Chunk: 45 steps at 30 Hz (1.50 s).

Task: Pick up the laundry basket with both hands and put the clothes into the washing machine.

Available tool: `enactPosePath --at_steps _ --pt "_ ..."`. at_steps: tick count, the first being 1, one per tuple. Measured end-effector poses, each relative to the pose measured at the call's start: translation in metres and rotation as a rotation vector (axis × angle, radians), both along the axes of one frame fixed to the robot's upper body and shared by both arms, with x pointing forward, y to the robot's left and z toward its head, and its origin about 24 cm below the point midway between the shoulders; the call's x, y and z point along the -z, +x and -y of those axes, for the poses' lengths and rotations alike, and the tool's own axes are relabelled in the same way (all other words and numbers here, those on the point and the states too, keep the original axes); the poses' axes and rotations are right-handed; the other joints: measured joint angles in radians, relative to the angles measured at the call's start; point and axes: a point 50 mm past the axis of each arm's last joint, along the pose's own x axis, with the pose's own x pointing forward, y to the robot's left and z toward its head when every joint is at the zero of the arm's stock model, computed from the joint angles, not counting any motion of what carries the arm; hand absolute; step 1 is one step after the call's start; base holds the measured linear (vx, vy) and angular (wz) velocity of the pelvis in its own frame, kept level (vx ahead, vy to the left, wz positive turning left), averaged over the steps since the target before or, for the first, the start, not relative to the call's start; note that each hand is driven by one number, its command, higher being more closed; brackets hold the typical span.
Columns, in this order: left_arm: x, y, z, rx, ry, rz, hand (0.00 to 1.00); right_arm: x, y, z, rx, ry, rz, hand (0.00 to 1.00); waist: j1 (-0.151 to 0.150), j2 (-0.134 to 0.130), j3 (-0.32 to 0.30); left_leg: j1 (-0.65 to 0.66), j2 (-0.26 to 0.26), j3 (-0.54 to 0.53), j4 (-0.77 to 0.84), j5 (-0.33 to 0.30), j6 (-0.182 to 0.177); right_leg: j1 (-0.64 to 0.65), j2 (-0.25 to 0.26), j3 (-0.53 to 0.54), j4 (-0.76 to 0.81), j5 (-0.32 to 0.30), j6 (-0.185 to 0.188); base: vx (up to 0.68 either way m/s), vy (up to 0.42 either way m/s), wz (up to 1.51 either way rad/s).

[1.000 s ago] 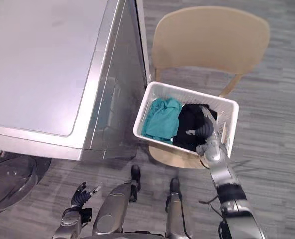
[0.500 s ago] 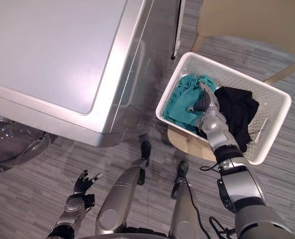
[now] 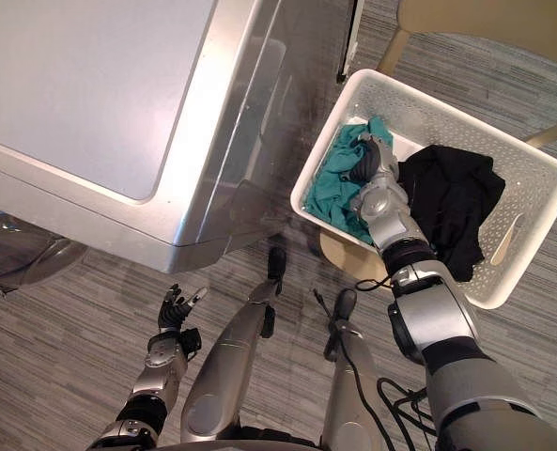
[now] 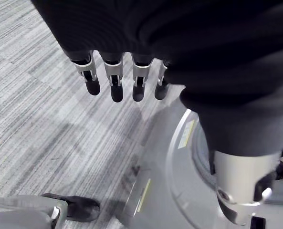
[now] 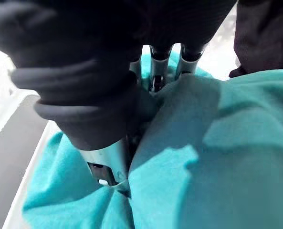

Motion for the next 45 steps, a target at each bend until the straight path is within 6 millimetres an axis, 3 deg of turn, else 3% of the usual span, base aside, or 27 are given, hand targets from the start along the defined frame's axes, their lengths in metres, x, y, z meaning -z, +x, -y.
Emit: enactPosePath --at_steps 3,4,10,12,13,17,22,23,25,26,27,28,31,33,34,35,36,37,38,39,40,42,44,45 --pt "0.000 0.000 0.000 0.002 0.000 0.002 0.00 0.009 -0.011 -0.003 -0.010 0.170 0.033 1.00 -0.004 -0.010 0.006 0.050 0.005 0.006 -0.004 -0.001 -0.001 0.047 0.003 0.002 -0.003 0.000 0.000 0.04 -0.025 0.02" --pt "0.000 0.000 0.001 0.010 -0.004 0.001 0.00 0.011 -0.018 0.000 0.004 0.297 0.068 1.00 -0.006 -0.011 0.007 0.081 0.008 0.008 -0.011 -0.003 -0.004 0.077 0.005 0.003 -0.008 0.000 0.000 0.00 0.000 0.00" --pt "0.004 -0.004 -0.001 0.031 -0.006 -0.028 0.00 0.021 -0.044 0.018 0.078 0.690 0.202 1.00 -0.021 -0.017 0.008 0.200 0.005 0.021 -0.084 0.003 -0.012 0.175 0.007 0.010 -0.050 0.000 0.000 -0.01 -0.001 -0.02" --pt "0.009 -0.013 -0.009 0.040 0.016 -0.060 0.00 0.030 -0.063 0.017 0.070 0.784 0.244 1.00 -0.037 -0.033 0.007 0.253 0.004 0.021 -0.113 0.010 -0.016 0.231 0.011 0.006 -0.084 0.000 0.000 0.00 0.003 0.02" --pt "0.011 -0.016 -0.010 0.045 0.021 -0.071 0.00 0.033 -0.068 0.019 0.072 0.794 0.253 1.00 -0.038 -0.038 0.007 0.270 0.004 0.021 -0.115 0.010 -0.016 0.249 0.011 0.006 -0.091 0.000 0.001 0.04 -0.008 0.03" --pt "0.028 -0.047 -0.022 0.059 0.049 -0.168 0.00 0.056 -0.103 0.012 0.037 0.839 0.249 1.00 -0.064 -0.105 -0.051 0.340 0.005 0.025 -0.129 0.009 -0.016 0.332 0.020 0.012 -0.141 0.004 0.004 0.06 -0.014 -0.01" --pt "0.033 -0.059 -0.029 0.072 0.067 -0.208 0.00 0.041 -0.125 0.005 -0.074 0.784 0.330 1.00 -0.071 -0.140 -0.087 0.371 0.027 0.068 -0.133 0.006 -0.016 0.356 0.042 0.076 -0.193 0.062 0.008 -0.01 0.004 -0.34" --pt "0.030 -0.057 -0.032 0.073 0.079 -0.194 0.00 0.040 -0.128 0.004 -0.094 0.774 0.340 1.00 -0.092 -0.140 -0.087 0.365 0.030 0.064 -0.112 0.000 -0.012 0.352 0.043 0.080 -0.175 0.066 0.009 -0.10 0.033 -0.05" --pt "0.022 -0.049 -0.033 0.081 0.103 -0.157 0.00 0.045 -0.134 0.006 -0.090 0.766 0.325 1.00 -0.091 -0.120 -0.106 0.349 0.063 0.068 -0.099 -0.014 0.010 0.344 0.064 0.116 -0.148 0.077 0.043 -0.12 0.015 -0.08" --pt "0.020 -0.047 -0.034 0.082 0.110 -0.142 0.00 0.046 -0.135 0.006 -0.090 0.766 0.325 1.00 -0.093 -0.117 -0.106 0.349 0.065 0.067 -0.098 -0.016 0.013 0.335 0.062 0.114 -0.093 0.060 0.030 -0.11 -0.021 0.24" --pt "0.011 -0.041 -0.035 0.087 0.129 -0.096 0.00 0.050 -0.143 0.008 -0.085 0.760 0.312 1.00 -0.088 -0.117 -0.109 0.350 0.064 0.042 -0.088 -0.015 0.015 0.343 0.042 0.113 0.101 -0.030 0.036 -0.12 -0.055 0.50" --pt "0.006 -0.042 -0.037 0.080 0.137 -0.069 0.00 0.052 -0.146 0.007 -0.090 0.740 0.305 1.00 -0.083 -0.119 -0.121 0.346 0.057 0.022 -0.078 -0.015 0.015 0.374 0.031 0.117 0.187 -0.066 0.076 -0.10 -0.091 0.57" --pt "-0.005 -0.048 -0.039 0.058 0.149 -0.010 0.00 0.048 -0.145 -0.008 -0.162 0.719 0.304 1.00 -0.063 -0.118 -0.158 0.300 0.047 0.000 -0.057 -0.001 -0.004 0.451 0.032 0.134 0.124 -0.096 0.071 -0.15 -0.171 0.27" --pt "-0.016 -0.048 -0.031 0.060 0.137 0.057 0.00 0.040 -0.142 -0.013 -0.217 0.693 0.324 1.00 -0.030 -0.096 -0.186 0.229 0.050 -0.026 -0.058 0.078 -0.032 0.469 0.055 0.123 -0.020 -0.175 0.023 -0.20 -0.228 0.14" --pt "-0.019 -0.047 -0.027 0.067 0.130 0.074 0.00 0.038 -0.141 -0.011 -0.222 0.679 0.329 1.00 -0.033 -0.080 -0.187 0.213 0.054 -0.040 -0.061 0.100 -0.036 0.469 0.067 0.110 -0.032 -0.189 0.012 -0.25 -0.234 0.54" --pt "-0.026 -0.045 -0.014 0.096 0.115 0.112 0.00 0.036 -0.140 -0.004 -0.222 0.627 0.324 1.00 -0.036 -0.033 -0.182 0.205 0.073 -0.073 -0.090 0.165 -0.038 0.468 0.110 0.088 -0.030 -0.196 0.000 -0.32 -0.208 0.82" --pt "-0.036 -0.044 -0.004 0.139 0.112 0.162 0.00 0.038 -0.139 0.005 -0.213 0.581 0.306 1.00 -0.039 -0.011 -0.187 0.219 0.074 -0.088 -0.185 0.302 -0.024 0.459 0.135 0.049 -0.031 -0.190 -0.020 -0.35 -0.194 1.00" --pt "-0.044 -0.040 0.002 0.171 0.117 0.207 0.00 0.038 -0.139 0.010 -0.204 0.563 0.306 1.00 -0.049 -0.013 -0.188 0.222 0.064 -0.085 -0.220 0.342 -0.030 0.464 0.125 0.015 -0.045 -0.192 -0.061 -0.37 -0.120 1.17" --pt "-0.054 -0.035 0.013 0.226 0.133 0.256 0.00 0.036 -0.138 0.017 -0.188 0.548 0.313 1.00 -0.066 -0.016 -0.189 0.207 0.029 -0.045 -0.101 0.200 0.004 0.457 0.106 -0.050 -0.057 -0.190 -0.077 -0.40 -0.154 1.31" --pt "-0.064 -0.032 0.014 0.279 0.170 0.304 0.00 0.035 -0.138 0.019 -0.194 0.542 0.315 1.00 -0.088 -0.045 -0.192 0.211 -0.029 0.004 0.025 0.076 0.035 0.434 0.060 -0.087 -0.056 -0.171 -0.083 -0.32 -0.124 1.13" --pt "-0.069 -0.030 0.013 0.289 0.192 0.327 0.00 0.034 -0.138 0.019 -0.200 0.542 0.318 1.00 -0.094 -0.054 -0.196 0.220 -0.044 0.022 0.069 0.028 0.033 0.421 0.047 -0.092 -0.062 -0.155 -0.085 -0.26 -0.148 0.73" --pt "-0.088 -0.024 0.010 0.328 0.260 0.418 0.00 0.032 -0.137 0.017 -0.238 0.524 0.306 1.00 -0.096 -0.053 -0.200 0.301 -0.033 0.049 0.140 -0.123 -0.012 0.409 0.039 -0.104 -0.112 -0.092 -0.095 -0.22 -0.064 0.31" --pt "-0.104 -0.015 0.016 0.388 0.303 0.501 0.00 0.032 -0.137 0.015 -0.269 0.522 0.292 1.00 -0.106 -0.043 -0.208 0.400 -0.013 0.048 0.084 -0.176 -0.034 0.415 0.045 -0.132 -0.150 -0.057 -0.095 -0.23 -0.002 0.48" --pt "-0.112 -0.009 0.026 0.453 0.335 0.543 0.00 0.032 -0.136 0.014 -0.287 0.528 0.288 1.00 -0.121 -0.027 -0.224 0.460 -0.005 0.033 -0.032 -0.167 -0.036 0.414 0.053 -0.157 -0.169 -0.040 -0.087 -0.18 0.018 0.62"
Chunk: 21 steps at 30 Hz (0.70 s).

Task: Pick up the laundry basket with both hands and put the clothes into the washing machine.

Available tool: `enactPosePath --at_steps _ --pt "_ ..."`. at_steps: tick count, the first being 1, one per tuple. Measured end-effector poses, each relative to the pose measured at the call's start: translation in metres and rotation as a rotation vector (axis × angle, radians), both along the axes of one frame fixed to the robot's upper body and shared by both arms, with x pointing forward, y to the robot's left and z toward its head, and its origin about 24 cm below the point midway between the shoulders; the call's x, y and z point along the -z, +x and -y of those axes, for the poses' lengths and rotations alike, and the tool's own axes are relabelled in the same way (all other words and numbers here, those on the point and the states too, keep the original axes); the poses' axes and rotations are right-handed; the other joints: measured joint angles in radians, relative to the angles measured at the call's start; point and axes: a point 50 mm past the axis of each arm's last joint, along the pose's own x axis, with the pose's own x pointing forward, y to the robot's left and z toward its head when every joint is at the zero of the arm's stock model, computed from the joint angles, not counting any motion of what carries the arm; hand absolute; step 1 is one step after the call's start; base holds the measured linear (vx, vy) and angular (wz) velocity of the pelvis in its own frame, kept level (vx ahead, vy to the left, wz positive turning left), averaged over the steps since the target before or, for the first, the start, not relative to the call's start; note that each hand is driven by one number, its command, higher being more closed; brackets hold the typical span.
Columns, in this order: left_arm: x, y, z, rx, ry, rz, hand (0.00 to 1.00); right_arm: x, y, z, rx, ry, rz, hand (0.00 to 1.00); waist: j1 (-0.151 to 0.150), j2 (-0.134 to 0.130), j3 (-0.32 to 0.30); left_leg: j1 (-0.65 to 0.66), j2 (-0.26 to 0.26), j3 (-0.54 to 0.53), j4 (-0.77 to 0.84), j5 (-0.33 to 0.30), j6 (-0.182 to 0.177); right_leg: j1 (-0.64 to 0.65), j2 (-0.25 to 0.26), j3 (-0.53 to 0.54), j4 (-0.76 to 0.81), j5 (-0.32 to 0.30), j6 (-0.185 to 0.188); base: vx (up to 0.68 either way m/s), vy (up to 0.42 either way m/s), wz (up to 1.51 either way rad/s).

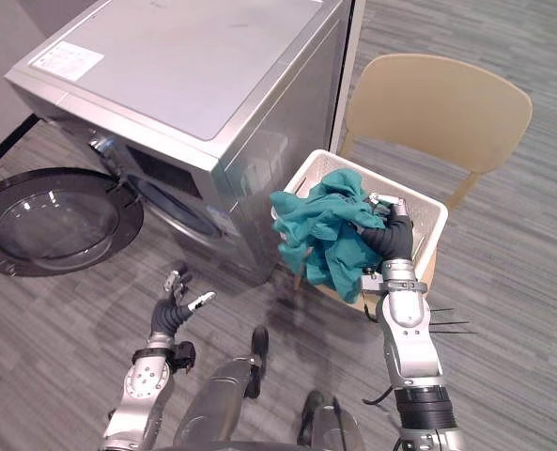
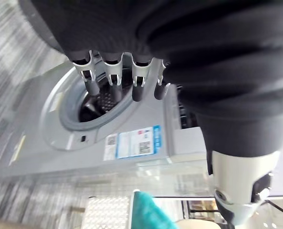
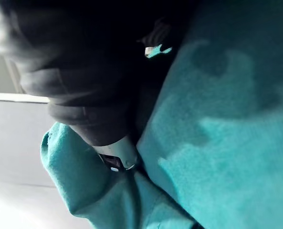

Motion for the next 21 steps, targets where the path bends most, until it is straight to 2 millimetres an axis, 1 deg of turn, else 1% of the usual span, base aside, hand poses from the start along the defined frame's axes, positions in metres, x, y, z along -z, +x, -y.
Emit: enactPosePath --at_steps 1,2,3,4,7,9,10,11,14,15,16,17,18,21 --pt "-0.004 0.004 0.010 0.050 0.031 0.023 0.00 0.000 0.000 0.000 -0.012 0.014 -0.001 1.00 -0.003 0.017 -0.013 0.038 0.014 -0.017 -0.085 0.004 -0.006 -0.004 0.012 -0.011 -0.008 0.010 0.003 -0.16 0.026 0.50" --pt "-0.008 0.007 0.019 0.093 0.058 0.043 0.00 0.001 0.001 -0.003 -0.027 0.036 -0.006 1.00 -0.001 0.009 -0.019 0.065 0.011 -0.021 -0.142 0.033 -0.021 -0.010 0.009 -0.011 -0.015 0.023 0.012 -0.10 0.059 0.16" --pt "-0.012 0.009 0.028 0.136 0.084 0.066 0.00 0.003 0.001 -0.010 -0.065 0.076 -0.012 1.00 0.002 0.004 -0.027 0.075 0.009 -0.014 -0.177 0.060 -0.006 -0.006 0.011 -0.008 -0.037 0.043 0.020 -0.11 0.090 -0.02" --pt "-0.014 0.010 0.034 0.167 0.096 0.076 0.00 0.005 0.001 -0.019 -0.113 0.116 -0.021 1.00 0.004 -0.002 -0.039 0.080 0.005 -0.009 -0.187 0.070 -0.001 -0.002 0.011 -0.003 -0.054 0.060 0.024 -0.10 0.099 -0.10" --pt "-0.015 0.009 0.044 0.210 0.125 0.086 0.00 0.008 0.000 -0.036 -0.200 0.174 -0.038 1.00 0.001 -0.008 -0.061 0.110 -0.006 -0.003 -0.216 0.093 0.016 0.016 0.004 0.006 -0.066 0.073 0.036 -0.05 0.077 -0.07" --pt "-0.018 0.011 0.052 0.243 0.140 0.106 0.00 0.011 -0.002 -0.056 -0.291 0.222 -0.056 1.00 0.004 -0.010 -0.075 0.147 -0.012 0.015 -0.237 0.101 0.021 0.037 0.000 0.022 -0.070 0.079 0.044 -0.02 0.062 -0.17" --pt "-0.019 0.011 0.053 0.243 0.147 0.112 0.00 0.012 -0.003 -0.062 -0.318 0.233 -0.063 1.00 0.004 -0.010 -0.081 0.152 -0.013 0.017 -0.239 0.101 0.022 0.040 0.000 0.025 -0.073 0.081 0.044 -0.01 0.045 -0.16" --pt "-0.023 0.014 0.056 0.253 0.155 0.128 0.00 0.014 -0.005 -0.075 -0.382 0.261 -0.076 1.00 0.001 -0.011 -0.094 0.161 -0.015 0.018 -0.244 0.102 0.023 0.049 0.002 0.030 -0.084 0.088 0.043 -0.01 0.028 -0.13" --pt "-0.028 0.023 0.065 0.269 0.177 0.155 0.00 0.013 -0.007 -0.093 -0.472 0.303 -0.089 1.00 -0.001 -0.012 -0.098 0.174 -0.014 0.022 -0.250 0.106 0.027 0.063 0.007 0.040 -0.098 0.100 0.042 0.00 0.016 -0.09" --pt "-0.026 0.027 0.070 0.282 0.196 0.150 0.00 0.013 -0.008 -0.101 -0.514 0.326 -0.102 1.00 -0.002 -0.013 -0.110 0.174 -0.013 0.026 -0.250 0.107 0.027 0.066 0.010 0.047 -0.114 0.109 0.043 0.00 0.008 -0.08" --pt "-0.025 0.028 0.071 0.281 0.207 0.150 0.00 0.013 -0.009 -0.105 -0.535 0.339 -0.110 1.00 -0.003 -0.014 -0.115 0.174 -0.012 0.028 -0.250 0.107 0.027 0.069 0.012 0.049 -0.120 0.113 0.041 0.01 0.003 -0.09" --pt "-0.026 0.031 0.072 0.281 0.232 0.157 1.00 0.013 -0.009 -0.109 -0.564 0.365 -0.118 1.00 -0.012 -0.016 -0.117 0.178 -0.011 0.029 -0.250 0.107 0.026 0.078 0.015 0.050 -0.131 0.120 0.038 0.01 -0.003 -0.05" --pt "-0.026 0.033 0.073 0.280 0.243 0.161 1.00 0.013 -0.010 -0.112 -0.581 0.375 -0.124 1.00 -0.019 -0.018 -0.119 0.182 -0.010 0.030 -0.250 0.107 0.026 0.084 0.018 0.053 -0.140 0.125 0.038 0.00 -0.009 -0.14" --pt "-0.028 0.037 0.076 0.277 0.288 0.182 1.00 0.013 -0.011 -0.117 -0.621 0.432 -0.140 1.00 -0.021 -0.027 -0.124 0.188 -0.003 0.041 -0.250 0.108 0.025 0.095 0.029 0.069 -0.165 0.142 0.031 -0.01 -0.013 -0.13"
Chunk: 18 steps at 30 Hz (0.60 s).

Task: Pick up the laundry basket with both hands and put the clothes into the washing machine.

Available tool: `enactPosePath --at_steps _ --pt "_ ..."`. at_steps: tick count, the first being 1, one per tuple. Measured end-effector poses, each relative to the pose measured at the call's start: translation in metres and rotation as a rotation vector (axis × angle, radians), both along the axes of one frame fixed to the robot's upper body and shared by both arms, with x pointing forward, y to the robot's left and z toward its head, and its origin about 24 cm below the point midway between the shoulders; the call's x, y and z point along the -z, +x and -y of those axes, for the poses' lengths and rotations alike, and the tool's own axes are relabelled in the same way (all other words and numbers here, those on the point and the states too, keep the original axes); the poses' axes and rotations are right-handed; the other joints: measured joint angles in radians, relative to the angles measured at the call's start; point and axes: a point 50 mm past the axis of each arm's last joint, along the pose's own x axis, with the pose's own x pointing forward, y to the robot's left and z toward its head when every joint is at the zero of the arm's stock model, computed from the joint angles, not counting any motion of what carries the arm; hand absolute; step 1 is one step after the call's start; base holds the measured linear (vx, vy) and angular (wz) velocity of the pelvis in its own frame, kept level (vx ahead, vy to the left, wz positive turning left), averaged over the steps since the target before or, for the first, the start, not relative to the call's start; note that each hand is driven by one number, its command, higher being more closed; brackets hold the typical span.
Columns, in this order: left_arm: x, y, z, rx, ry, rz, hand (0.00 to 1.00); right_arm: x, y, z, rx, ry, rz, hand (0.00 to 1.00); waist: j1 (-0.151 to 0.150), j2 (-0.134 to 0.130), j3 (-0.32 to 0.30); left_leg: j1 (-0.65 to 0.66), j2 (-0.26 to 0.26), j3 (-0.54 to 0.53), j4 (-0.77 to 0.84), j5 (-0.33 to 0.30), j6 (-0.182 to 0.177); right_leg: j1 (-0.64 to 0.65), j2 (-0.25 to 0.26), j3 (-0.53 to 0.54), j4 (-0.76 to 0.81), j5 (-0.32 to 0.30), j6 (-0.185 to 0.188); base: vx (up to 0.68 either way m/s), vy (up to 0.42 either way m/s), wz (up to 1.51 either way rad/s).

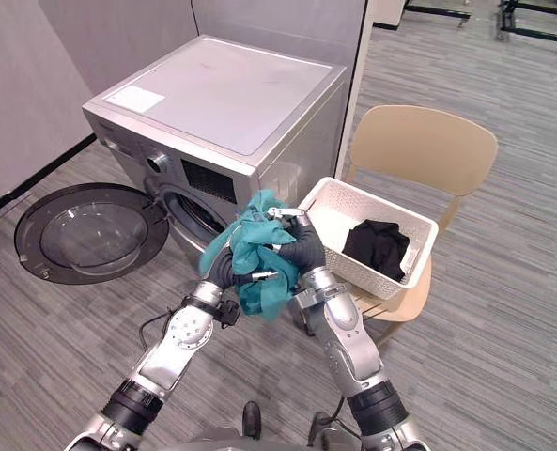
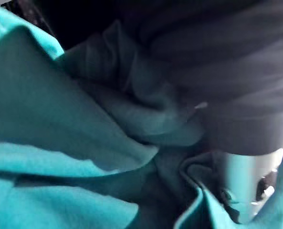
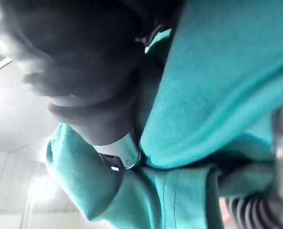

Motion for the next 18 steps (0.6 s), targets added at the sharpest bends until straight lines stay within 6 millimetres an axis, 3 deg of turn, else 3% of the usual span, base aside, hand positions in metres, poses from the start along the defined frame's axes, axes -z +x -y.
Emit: enactPosePath --at_steps 9,10,16,18 --pt "0.003 0.002 -0.005 -0.039 -0.078 -0.034 1.00 -0.004 0.003 -0.009 -0.035 0.003 -0.004 1.00 -0.001 -0.015 -0.017 -0.001 0.018 0.018 -0.002 0.007 -0.011 0.015 0.029 0.027 -0.064 0.045 -0.019 0.00 -0.015 -0.09" --pt "0.003 0.002 -0.006 -0.047 -0.093 -0.040 1.00 -0.004 0.004 -0.010 -0.038 -0.002 -0.001 0.00 -0.001 -0.015 -0.018 -0.001 0.019 0.020 -0.003 0.007 -0.012 0.016 0.031 0.030 -0.069 0.048 -0.020 -0.01 -0.012 -0.13" --pt "0.019 -0.008 -0.012 -0.116 -0.332 -0.187 1.00 0.000 0.007 -0.010 -0.003 -0.032 -0.011 0.00 -0.001 -0.014 -0.032 0.007 0.018 0.026 -0.023 0.012 -0.019 0.019 0.042 0.039 -0.086 0.052 -0.021 0.02 0.001 -0.06" --pt "0.024 -0.008 -0.022 -0.184 -0.428 -0.230 1.00 -0.004 0.010 -0.007 0.050 -0.036 0.006 0.00 -0.002 -0.014 -0.032 0.012 0.020 0.033 -0.023 0.012 -0.019 0.022 0.044 0.045 -0.088 0.052 -0.021 0.04 0.009 -0.08"
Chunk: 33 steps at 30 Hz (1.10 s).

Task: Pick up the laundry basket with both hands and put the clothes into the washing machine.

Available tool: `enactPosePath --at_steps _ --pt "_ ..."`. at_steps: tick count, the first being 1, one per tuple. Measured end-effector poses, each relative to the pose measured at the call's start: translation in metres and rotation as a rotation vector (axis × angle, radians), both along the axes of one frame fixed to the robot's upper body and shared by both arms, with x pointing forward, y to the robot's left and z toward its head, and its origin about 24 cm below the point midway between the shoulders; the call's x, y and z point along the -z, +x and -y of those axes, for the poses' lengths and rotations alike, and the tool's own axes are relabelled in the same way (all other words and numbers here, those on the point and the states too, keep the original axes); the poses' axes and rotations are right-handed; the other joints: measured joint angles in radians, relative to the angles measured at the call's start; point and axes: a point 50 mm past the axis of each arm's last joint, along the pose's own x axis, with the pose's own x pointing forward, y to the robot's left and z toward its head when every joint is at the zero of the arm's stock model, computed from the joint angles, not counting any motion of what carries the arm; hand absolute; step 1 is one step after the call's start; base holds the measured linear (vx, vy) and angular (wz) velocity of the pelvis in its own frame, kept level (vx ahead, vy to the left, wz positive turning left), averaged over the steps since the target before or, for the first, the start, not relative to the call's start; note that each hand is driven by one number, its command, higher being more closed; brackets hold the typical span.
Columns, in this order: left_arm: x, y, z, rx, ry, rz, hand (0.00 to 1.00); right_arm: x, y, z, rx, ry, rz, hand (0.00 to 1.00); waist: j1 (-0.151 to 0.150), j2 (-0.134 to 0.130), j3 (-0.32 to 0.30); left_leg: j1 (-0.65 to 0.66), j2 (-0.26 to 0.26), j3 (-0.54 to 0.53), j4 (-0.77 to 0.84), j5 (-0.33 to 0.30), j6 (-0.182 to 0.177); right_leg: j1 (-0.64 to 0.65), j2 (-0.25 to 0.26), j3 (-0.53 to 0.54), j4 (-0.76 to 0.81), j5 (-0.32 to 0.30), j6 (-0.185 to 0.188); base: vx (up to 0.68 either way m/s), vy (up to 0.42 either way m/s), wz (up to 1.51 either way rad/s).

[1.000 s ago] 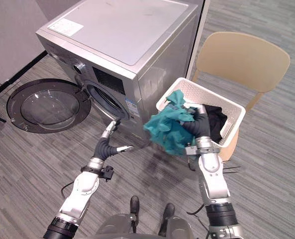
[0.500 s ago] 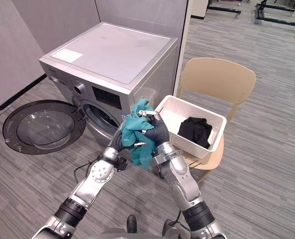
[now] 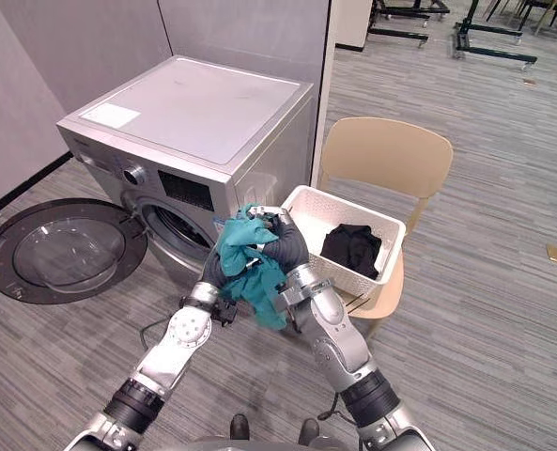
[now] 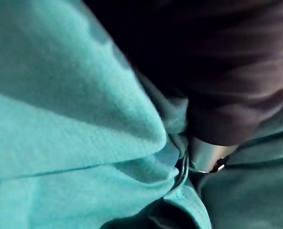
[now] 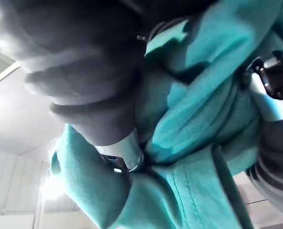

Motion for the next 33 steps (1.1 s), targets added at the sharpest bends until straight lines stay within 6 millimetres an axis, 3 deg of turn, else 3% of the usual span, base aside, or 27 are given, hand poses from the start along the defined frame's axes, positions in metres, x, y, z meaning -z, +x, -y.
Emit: enactPosePath --at_steps 2,7,9,13,16,19,21,22,23,24,25,26,29,31,32,33 --pt "-0.001 0.001 -0.011 -0.053 -0.052 -0.007 1.00 -0.001 0.003 0.007 0.065 -0.054 0.029 0.00 0.000 0.000 0.000 0.001 0.001 0.001 0.000 0.000 0.000 0.001 0.001 0.001 -0.001 0.000 0.000 0.03 0.007 -0.04" --pt "-0.007 -0.008 -0.045 -0.197 -0.114 0.020 1.00 -0.002 0.001 0.054 0.344 -0.245 0.096 0.00 0.001 0.000 0.000 0.005 -0.001 -0.003 -0.001 0.000 0.000 0.006 -0.001 -0.002 -0.002 -0.003 0.003 0.02 0.012 0.02" --pt "0.000 -0.018 -0.064 -0.274 -0.112 -0.006 1.00 -0.004 -0.007 0.083 0.476 -0.386 0.148 0.00 0.001 0.000 0.000 0.006 -0.004 -0.012 -0.001 0.000 0.000 0.011 -0.005 -0.010 -0.002 -0.005 0.007 0.01 0.023 0.12" --pt "0.018 -0.038 -0.087 -0.363 -0.098 -0.078 1.00 0.011 -0.024 0.116 0.599 -0.592 0.123 0.00 -0.001 0.000 0.000 -0.002 -0.004 -0.039 -0.008 -0.001 0.000 0.014 -0.011 -0.035 -0.002 -0.019 0.022 0.00 0.013 0.21" --pt "0.033 -0.057 -0.103 -0.415 -0.089 -0.147 1.00 0.040 -0.038 0.128 0.596 -0.695 0.008 0.00 0.002 -0.001 -0.001 -0.043 -0.007 -0.073 -0.008 -0.004 -0.006 -0.003 -0.014 -0.070 -0.001 -0.029 0.030 0.00 0.006 0.37" --pt "0.053 -0.068 -0.114 -0.453 -0.087 -0.236 1.00 0.092 -0.053 0.141 0.563 -0.765 -0.230 0.00 0.006 -0.005 0.001 -0.106 -0.022 -0.149 -0.008 0.011 -0.019 -0.032 -0.020 -0.153 0.001 -0.041 0.034 0.05 0.000 0.79" --pt "0.071 -0.074 -0.117 -0.480 -0.093 -0.318 1.00 0.134 -0.067 0.149 0.562 -0.763 -0.442 0.00 0.011 -0.008 0.007 -0.144 -0.025 -0.177 -0.008 0.021 -0.004 -0.053 -0.034 -0.233 0.040 -0.070 0.031 0.09 0.004 1.08" --pt "0.083 -0.079 -0.117 -0.490 -0.098 -0.376 1.00 0.156 -0.077 0.152 0.559 -0.758 -0.565 0.00 0.010 -0.011 0.011 -0.162 -0.018 -0.117 0.000 0.008 0.016 -0.056 -0.053 -0.293 0.067 -0.090 0.030 0.10 0.003 1.17" --pt "0.088 -0.080 -0.116 -0.490 -0.101 -0.405 1.00 0.166 -0.082 0.153 0.562 -0.755 -0.619 0.00 0.007 -0.014 0.015 -0.171 -0.011 -0.058 0.014 -0.004 0.034 -0.058 -0.068 -0.323 0.084 -0.103 0.030 0.15 0.021 1.41" --pt "0.097 -0.084 -0.113 -0.485 -0.111 -0.454 1.00 0.182 -0.090 0.154 0.552 -0.756 -0.704 0.00 0.006 -0.016 0.023 -0.181 0.013 0.081 0.051 -0.020 0.057 -0.064 -0.098 -0.371 0.127 -0.133 0.040 0.21 0.037 1.30" --pt "0.106 -0.088 -0.111 -0.484 -0.118 -0.503 1.00 0.192 -0.095 0.155 0.547 -0.765 -0.767 0.00 0.008 -0.009 0.028 -0.193 0.038 0.199 0.083 -0.014 0.052 -0.073 -0.122 -0.405 0.182 -0.166 0.057 0.24 0.047 1.16" --pt "0.109 -0.090 -0.110 -0.486 -0.119 -0.522 1.00 0.197 -0.095 0.155 0.546 -0.768 -0.791 0.00 0.007 -0.006 0.031 -0.189 0.045 0.214 0.092 0.006 0.015 -0.073 -0.134 -0.420 0.204 -0.180 0.064 0.25 0.054 0.89" --pt "0.119 -0.102 -0.122 -0.533 -0.107 -0.578 1.00 0.210 -0.092 0.139 0.527 -0.732 -0.862 0.00 0.021 -0.024 0.050 -0.186 0.000 0.165 0.100 -0.007 0.029 -0.043 -0.179 -0.434 0.225 -0.195 0.085 0.23 0.099 0.67" --pt "0.121 -0.107 -0.127 -0.554 -0.101 -0.596 1.00 0.212 -0.089 0.135 0.518 -0.724 -0.876 0.00 0.048 -0.037 0.063 -0.184 -0.018 0.164 0.151 -0.069 0.037 -0.031 -0.221 -0.440 0.280 -0.223 0.122 0.22 0.131 0.26" --pt "0.125 -0.113 -0.128 -0.567 -0.105 -0.622 1.00 0.215 -0.090 0.138 0.526 -0.725 -0.896 0.00 0.062 -0.032 0.069 -0.180 -0.027 0.155 0.197 -0.112 0.045 -0.038 -0.263 -0.438 0.374 -0.236 0.134 0.20 0.176 0.31" --pt "0.129 -0.122 -0.129 -0.574 -0.098 -0.648 1.00 0.215 -0.092 0.140 0.537 -0.728 -0.910 0.00 0.057 -0.024 0.076 -0.166 -0.036 0.131 0.226 -0.147 0.053 -0.059 -0.309 -0.421 0.514 -0.241 0.124 0.21 0.199 0.43"
